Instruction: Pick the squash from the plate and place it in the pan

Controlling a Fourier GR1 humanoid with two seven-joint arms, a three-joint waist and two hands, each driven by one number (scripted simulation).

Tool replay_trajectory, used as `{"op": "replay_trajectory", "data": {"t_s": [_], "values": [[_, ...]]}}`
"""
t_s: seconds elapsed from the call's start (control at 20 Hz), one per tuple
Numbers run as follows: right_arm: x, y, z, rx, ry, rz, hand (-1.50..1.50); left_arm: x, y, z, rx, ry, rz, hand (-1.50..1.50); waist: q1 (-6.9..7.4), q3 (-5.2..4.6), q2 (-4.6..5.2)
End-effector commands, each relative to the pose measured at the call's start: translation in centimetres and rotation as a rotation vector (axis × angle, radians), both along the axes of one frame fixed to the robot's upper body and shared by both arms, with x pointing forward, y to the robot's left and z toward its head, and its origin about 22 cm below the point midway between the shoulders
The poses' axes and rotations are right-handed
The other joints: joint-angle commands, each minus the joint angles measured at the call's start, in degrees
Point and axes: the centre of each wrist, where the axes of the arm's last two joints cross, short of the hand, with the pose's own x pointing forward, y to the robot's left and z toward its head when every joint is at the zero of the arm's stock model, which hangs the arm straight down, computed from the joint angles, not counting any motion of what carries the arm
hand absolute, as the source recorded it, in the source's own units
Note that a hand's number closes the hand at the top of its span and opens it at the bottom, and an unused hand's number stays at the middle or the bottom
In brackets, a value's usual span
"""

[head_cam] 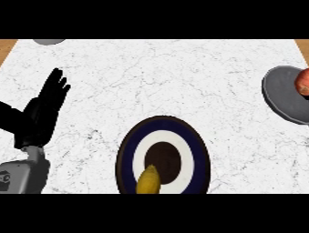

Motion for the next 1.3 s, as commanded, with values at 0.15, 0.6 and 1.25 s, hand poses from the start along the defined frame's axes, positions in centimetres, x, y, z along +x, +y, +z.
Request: {"op": "replay_trajectory", "data": {"t_s": [0.15,0.6,1.25], "values": [[0.3,-1.1,-4.1,-0.075,0.085,-0.026,1.5,0.1,1.5,-0.1,0.008,-0.004,-0.01,0.0,0.91,0.04,0.42],[-0.6,-1.9,-6.4,0.147,0.287,-0.101,-1.5,0.3,0.3,-0.3,-0.011,-0.003,-0.027,0.0,1.3,0.16,0.76],[-4.4,-8.1,-4.0,0.709,0.009,-0.043,-1.5,-0.6,0.8,0.0,-0.007,0.019,0.0,0.0,-0.22,0.28,0.41]]}}
